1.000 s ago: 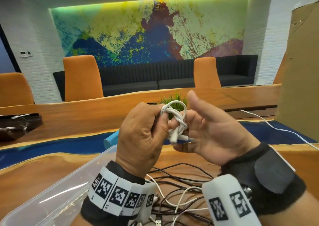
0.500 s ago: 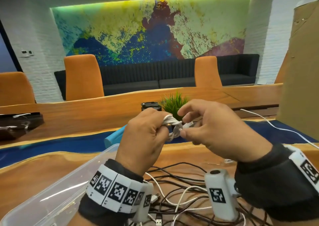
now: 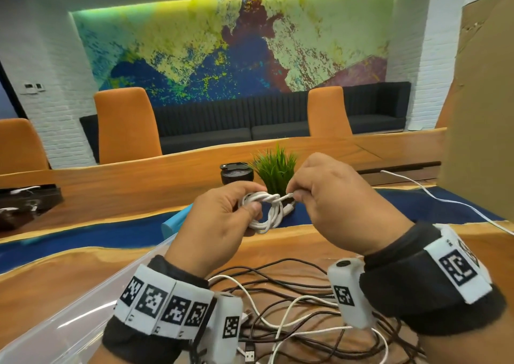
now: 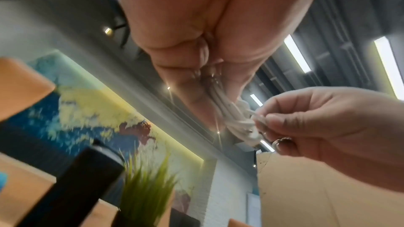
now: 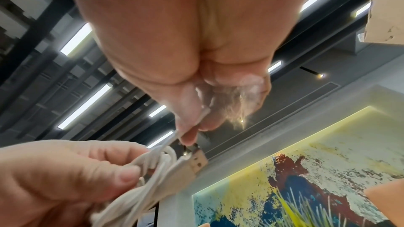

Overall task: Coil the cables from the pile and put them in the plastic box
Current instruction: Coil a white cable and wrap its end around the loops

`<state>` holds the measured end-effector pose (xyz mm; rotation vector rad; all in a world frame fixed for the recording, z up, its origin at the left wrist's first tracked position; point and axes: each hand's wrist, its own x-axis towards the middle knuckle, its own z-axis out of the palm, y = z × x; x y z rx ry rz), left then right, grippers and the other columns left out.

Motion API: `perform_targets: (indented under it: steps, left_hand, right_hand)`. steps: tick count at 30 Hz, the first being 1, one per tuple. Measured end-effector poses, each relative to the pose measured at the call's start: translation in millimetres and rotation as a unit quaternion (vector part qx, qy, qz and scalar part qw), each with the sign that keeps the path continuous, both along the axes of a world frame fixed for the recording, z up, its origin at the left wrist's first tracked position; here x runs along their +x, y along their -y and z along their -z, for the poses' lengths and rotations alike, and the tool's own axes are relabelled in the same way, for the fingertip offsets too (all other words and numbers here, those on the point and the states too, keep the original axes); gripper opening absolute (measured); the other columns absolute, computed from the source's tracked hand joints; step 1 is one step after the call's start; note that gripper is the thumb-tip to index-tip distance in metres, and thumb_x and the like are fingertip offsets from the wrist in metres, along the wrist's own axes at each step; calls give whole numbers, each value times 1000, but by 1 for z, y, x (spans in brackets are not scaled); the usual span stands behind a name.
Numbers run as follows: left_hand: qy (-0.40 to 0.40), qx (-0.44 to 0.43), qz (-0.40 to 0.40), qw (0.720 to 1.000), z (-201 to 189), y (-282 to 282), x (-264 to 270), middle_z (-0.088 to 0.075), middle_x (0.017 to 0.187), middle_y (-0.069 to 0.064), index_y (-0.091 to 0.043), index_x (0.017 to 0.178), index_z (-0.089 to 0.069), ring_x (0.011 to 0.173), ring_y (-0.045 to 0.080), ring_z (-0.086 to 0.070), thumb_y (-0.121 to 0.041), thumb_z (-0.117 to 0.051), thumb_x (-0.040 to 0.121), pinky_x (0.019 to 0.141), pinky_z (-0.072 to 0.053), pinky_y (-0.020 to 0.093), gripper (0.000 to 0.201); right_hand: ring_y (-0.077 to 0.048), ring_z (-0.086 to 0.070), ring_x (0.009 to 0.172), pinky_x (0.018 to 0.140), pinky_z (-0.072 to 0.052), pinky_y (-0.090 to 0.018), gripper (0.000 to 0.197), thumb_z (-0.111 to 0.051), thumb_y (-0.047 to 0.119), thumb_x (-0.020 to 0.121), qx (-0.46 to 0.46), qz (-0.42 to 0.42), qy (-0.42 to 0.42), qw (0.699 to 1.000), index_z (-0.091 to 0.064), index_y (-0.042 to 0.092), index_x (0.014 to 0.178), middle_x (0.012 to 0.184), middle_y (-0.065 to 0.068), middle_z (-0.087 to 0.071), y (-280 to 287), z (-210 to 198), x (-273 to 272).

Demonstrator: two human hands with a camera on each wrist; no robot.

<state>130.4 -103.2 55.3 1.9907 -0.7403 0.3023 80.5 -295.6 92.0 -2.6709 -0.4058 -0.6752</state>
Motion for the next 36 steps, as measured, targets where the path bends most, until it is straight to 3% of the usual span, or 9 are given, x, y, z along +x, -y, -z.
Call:
perform_targets:
  steps: [4, 7, 14, 20, 24, 26, 29, 34, 36]
  left_hand:
    - [42, 143, 4, 989, -10, -8, -5, -70, 94, -13, -38, 103, -70, 90, 6, -63, -25, -60, 97, 81, -54, 34, 17]
    - [-26, 185, 73, 980, -19, -22, -5, -72, 97, -6, -32, 102, -71, 94, 13, -65, -26, -61, 97, 89, -52, 45, 13]
    - [-121, 11, 215, 969, -20, -32, -5, -71, 105, 19, -5, 110, -70, 100, 37, -66, -12, -62, 91, 90, -54, 46, 22]
    - [-111, -136, 98, 980, -25, -11, -14, -73, 81, 13, -7, 97, -76, 64, 19, -64, -21, -62, 91, 59, -54, 28, 21]
    - [97, -42, -35, 994, -18, -2, -15, -65, 64, 0, -19, 86, -74, 55, 13, -60, -27, -56, 100, 51, -52, 32, 25]
    - [209, 16, -99, 973, -13, 2, -14, -60, 61, -7, -23, 83, -70, 56, 13, -57, -34, -50, 101, 51, -50, 38, 29]
    - [264, 45, -134, 954, -9, 10, -19, -64, 69, -8, -23, 90, -69, 61, 13, -58, -37, -45, 98, 55, -49, 42, 29]
    - [219, 51, -68, 972, -7, 11, -16, -66, 80, -10, -24, 104, -68, 71, 10, -60, -34, -45, 99, 62, -52, 38, 25]
    - [163, 25, 10, 986, -7, 8, -13, -67, 87, -11, -25, 114, -66, 77, 12, -62, -34, -45, 100, 64, -53, 33, 26]
  right_hand:
    - [-14, -44, 96, 83, -45, -40, 24, -41, 32, 93, -16, 0, 42, 999, -64, 28, 99, 100, 8, -47, 11, 1, 2]
    - [-12, -44, 95, 81, -46, -43, 26, -39, 38, 90, -5, -28, 47, 998, -63, 34, 98, 98, 12, -45, 8, 7, 6]
    - [-10, -57, 94, 81, -47, -21, 18, -61, 14, 93, 169, -168, 21, 971, -73, 24, 101, 94, 8, -60, 5, 17, 17]
    - [-23, -70, 79, 68, -60, -30, 17, -60, 0, 89, 463, -211, -132, 851, -72, 4, 101, 90, -16, -74, 8, 9, 6]
    - [-29, -69, 90, 80, -59, -37, 24, -57, 7, 92, 510, -275, -224, 784, -69, -1, 112, 105, -25, -71, 3, 1, -3]
    - [-30, -69, 90, 80, -59, -36, 30, -62, 16, 89, 522, -274, -225, 776, -68, -3, 112, 106, -25, -70, 0, 0, -4]
    - [-31, -70, 87, 75, -61, -35, 39, -69, 16, 80, 552, -233, -204, 774, -63, -9, 110, 101, -27, -70, -5, 2, -3]
    - [-40, -67, 95, 86, -55, -51, 36, -73, 21, 74, 516, -158, -185, 821, -66, 11, 107, 100, -20, -72, -5, 5, 1]
    - [-36, -64, 91, 88, -48, -51, 33, -71, 25, 76, 519, -166, -208, 812, -65, 15, 107, 96, -13, -72, -3, 7, 3]
